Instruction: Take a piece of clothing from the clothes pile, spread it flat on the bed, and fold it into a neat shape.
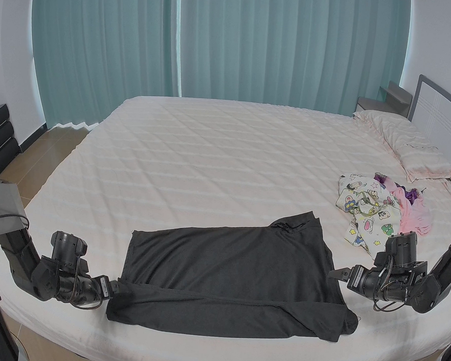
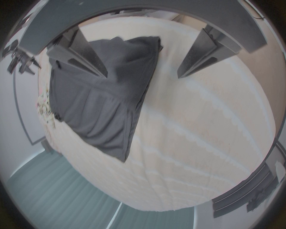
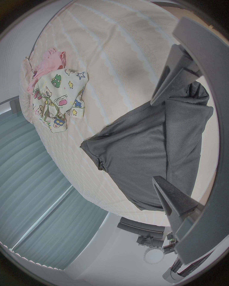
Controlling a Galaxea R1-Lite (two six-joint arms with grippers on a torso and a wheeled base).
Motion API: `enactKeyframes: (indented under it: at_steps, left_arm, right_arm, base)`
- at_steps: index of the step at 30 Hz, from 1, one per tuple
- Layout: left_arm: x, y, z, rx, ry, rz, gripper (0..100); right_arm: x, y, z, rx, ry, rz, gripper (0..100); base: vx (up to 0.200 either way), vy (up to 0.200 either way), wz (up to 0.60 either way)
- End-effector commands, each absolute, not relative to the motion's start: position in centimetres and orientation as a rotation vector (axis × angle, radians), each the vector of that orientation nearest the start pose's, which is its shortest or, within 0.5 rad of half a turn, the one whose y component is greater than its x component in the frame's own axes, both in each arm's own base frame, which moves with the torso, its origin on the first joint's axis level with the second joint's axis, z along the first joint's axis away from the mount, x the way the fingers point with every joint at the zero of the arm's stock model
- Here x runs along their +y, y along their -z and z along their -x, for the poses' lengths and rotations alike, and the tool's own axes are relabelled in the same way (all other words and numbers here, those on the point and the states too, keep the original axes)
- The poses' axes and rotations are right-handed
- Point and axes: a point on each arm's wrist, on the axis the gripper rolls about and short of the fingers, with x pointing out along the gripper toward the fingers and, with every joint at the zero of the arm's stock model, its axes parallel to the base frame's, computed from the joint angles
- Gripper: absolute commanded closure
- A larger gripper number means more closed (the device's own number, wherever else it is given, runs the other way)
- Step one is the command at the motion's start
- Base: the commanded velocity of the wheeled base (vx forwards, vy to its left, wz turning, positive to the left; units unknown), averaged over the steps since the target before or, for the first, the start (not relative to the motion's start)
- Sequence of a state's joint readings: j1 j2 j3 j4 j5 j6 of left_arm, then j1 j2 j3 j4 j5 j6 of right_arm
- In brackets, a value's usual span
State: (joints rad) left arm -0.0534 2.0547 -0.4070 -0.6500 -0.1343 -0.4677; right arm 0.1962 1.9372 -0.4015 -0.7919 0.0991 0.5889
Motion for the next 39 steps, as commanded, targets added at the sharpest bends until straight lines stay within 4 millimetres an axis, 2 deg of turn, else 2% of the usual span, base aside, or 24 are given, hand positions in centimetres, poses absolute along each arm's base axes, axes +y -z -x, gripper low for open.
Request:
enactKeyframes:
  at_steps: [1,2,3,8,13,22,23,39]
  left_arm:
    - [-1.8,-2.2,-28.1,0.896,-0.057,0.544,0]
    - [-1.8,-2.2,-28.1,0.896,-0.057,0.544,0]
    - [-1.9,-2.5,-29.3,0.865,-0.053,0.564,0]
    - [-2.3,-0.1,-31.0,0.918,-0.025,0.559,0]
    - [-3.0,1.4,-31.0,0.971,0.0,0.546,0]
    - [-3.5,2.0,-31.0,0.951,0.053,0.548,0]
    - [-3.5,2.1,-31.0,0.949,0.049,0.548,100]
    - [-2.9,2.2,-30.9,0.91,-0.018,0.54,100]
  right_arm:
    - [5.5,-3.9,-25.9,0.803,-0.06,-0.518,0]
    - [5.5,-3.9,-25.9,0.803,-0.06,-0.518,0]
    - [5.7,-3.9,-25.8,0.805,-0.066,-0.516,0]
    - [5.8,-3.7,-25.7,0.816,-0.066,-0.511,0]
    - [5.9,-3.7,-25.5,0.819,-0.068,-0.507,0]
    - [5.9,-3.4,-25.5,0.83,-0.065,-0.497,0]
    - [5.9,-3.4,-25.5,0.831,-0.065,-0.496,0]
    - [5.7,-0.9,-25.7,0.914,-0.06,-0.449,0]
  base:
    - [0.0,0.0,0.0]
    - [0.0,0.0,0.0]
    - [0.0,0.0,0.0]
    - [0.0,0.0,0.0]
    - [0.0,0.0,0.0]
    - [0.0,0.0,0.0]
    - [0.0,0.0,0.0]
    - [0.0,0.0,0.0]
